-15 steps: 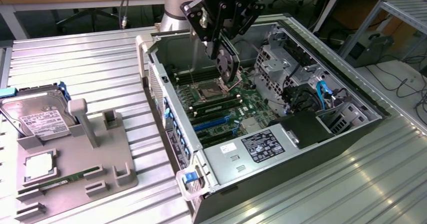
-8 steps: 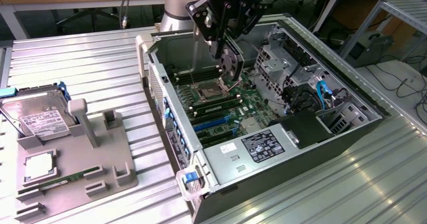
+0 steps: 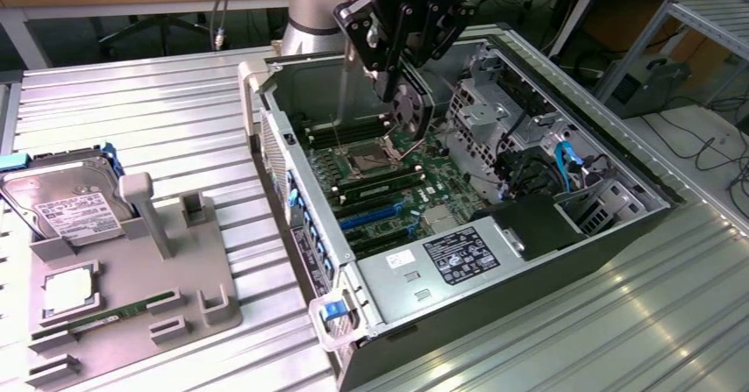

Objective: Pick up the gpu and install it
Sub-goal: 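Pick up the gpu and move the gpu toward the slot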

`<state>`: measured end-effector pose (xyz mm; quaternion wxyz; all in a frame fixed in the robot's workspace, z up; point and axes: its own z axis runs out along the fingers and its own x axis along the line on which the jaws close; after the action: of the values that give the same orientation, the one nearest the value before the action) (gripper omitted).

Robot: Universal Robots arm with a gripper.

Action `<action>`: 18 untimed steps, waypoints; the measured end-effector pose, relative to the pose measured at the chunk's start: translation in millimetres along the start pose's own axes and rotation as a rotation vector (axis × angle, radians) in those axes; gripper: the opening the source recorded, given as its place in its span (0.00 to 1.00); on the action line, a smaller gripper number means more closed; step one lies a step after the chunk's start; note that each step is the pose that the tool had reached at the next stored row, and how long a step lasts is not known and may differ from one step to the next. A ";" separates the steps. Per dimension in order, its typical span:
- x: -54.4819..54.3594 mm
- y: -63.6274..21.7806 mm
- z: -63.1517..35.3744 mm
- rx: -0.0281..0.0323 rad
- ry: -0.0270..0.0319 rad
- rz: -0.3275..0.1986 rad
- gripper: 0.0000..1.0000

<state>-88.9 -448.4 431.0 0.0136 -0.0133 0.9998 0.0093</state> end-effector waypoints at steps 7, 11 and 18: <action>-7.3 -0.1 0.5 0.0000 0.0001 -0.002 0.28; -11.0 -0.1 0.8 0.0000 0.0001 -0.003 0.28; -17.0 -0.1 1.3 -0.0002 0.0001 -0.005 0.28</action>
<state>-72.0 -448.0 430.2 0.0136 -0.0158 0.9997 0.0093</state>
